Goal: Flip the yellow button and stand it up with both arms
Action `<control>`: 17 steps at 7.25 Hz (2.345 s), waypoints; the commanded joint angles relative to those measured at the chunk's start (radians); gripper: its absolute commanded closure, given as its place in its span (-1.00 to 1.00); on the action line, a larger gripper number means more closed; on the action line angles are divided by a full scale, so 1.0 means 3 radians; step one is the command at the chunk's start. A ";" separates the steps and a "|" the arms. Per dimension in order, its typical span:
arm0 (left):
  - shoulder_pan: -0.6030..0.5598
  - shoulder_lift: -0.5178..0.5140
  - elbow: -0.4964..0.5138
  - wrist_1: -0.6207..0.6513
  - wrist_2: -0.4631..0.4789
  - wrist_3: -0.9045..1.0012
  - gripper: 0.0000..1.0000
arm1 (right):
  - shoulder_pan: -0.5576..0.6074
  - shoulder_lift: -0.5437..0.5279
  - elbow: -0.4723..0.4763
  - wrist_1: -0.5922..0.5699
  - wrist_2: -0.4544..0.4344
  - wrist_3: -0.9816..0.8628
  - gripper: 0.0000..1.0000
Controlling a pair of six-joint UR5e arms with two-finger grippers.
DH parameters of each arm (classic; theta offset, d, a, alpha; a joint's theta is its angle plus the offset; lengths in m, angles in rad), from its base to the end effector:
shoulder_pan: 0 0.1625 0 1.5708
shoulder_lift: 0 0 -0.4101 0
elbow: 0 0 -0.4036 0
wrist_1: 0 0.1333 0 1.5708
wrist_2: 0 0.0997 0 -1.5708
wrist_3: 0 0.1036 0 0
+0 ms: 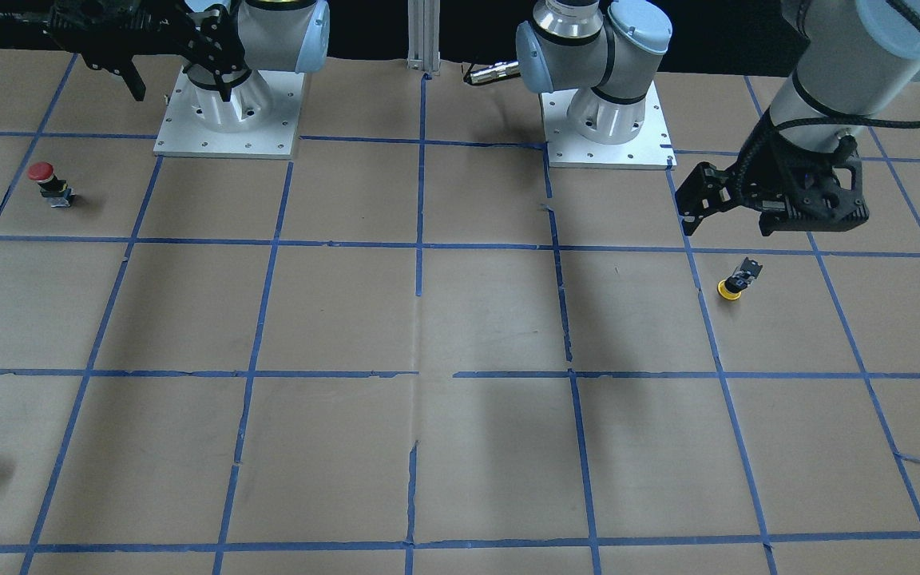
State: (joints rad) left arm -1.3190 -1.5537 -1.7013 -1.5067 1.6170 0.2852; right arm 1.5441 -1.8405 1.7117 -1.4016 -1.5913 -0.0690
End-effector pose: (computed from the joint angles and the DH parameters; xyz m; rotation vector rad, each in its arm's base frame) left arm -0.0028 -0.5051 0.4186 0.0537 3.1083 0.0930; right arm 0.1208 -0.3898 0.5021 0.0667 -3.1217 -0.0645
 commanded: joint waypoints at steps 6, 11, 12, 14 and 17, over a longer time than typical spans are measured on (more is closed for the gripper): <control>0.1072 -0.0143 -0.1190 0.1376 -0.0016 0.2792 -1.00 | -0.0008 -0.0195 0.0205 -0.0012 -0.0044 0.0015 -1.00; 0.1344 -0.0241 -0.1461 0.1433 -0.0021 0.3425 -0.98 | -0.0008 0.0524 -0.0729 0.0004 -0.0023 0.0010 -1.00; 0.1359 -0.0246 -0.1543 0.1570 -0.0016 0.3497 -0.97 | -0.0003 0.0576 -0.0685 0.0009 0.0007 0.0035 -1.00; 0.1370 -0.0256 -0.1600 0.1744 -0.0016 0.3848 -0.98 | -0.0008 0.0577 -0.0445 -0.0037 -0.0044 0.0041 -1.00; 0.1370 -0.0272 -0.1646 0.1873 -0.0021 0.3886 -0.63 | -0.0003 0.0551 -0.0414 -0.0047 -0.0034 0.0041 -1.00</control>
State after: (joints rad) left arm -0.9082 -1.6341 -2.1910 -0.9544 1.6105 1.4458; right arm 1.5429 -1.6754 1.5839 -1.4140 -1.6006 -0.0569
